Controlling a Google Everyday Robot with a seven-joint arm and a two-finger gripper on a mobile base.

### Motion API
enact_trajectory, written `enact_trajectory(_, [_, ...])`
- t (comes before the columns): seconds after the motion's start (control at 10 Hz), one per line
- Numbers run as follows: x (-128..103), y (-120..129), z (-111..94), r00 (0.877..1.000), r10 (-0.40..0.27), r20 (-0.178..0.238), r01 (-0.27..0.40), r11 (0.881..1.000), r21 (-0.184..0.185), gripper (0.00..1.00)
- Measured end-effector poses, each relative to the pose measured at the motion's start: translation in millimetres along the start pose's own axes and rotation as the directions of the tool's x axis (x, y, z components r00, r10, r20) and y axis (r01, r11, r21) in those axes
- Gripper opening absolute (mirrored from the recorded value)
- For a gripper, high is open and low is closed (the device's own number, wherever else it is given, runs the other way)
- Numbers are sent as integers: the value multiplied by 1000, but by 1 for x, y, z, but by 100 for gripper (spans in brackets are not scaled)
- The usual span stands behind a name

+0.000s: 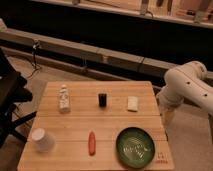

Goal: Place the ceramic cup over the eraser

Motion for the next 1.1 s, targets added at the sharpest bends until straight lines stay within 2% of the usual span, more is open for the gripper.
enact_trajectory(1.1, [0, 0, 0, 1000, 0, 0, 0, 1000, 0, 80])
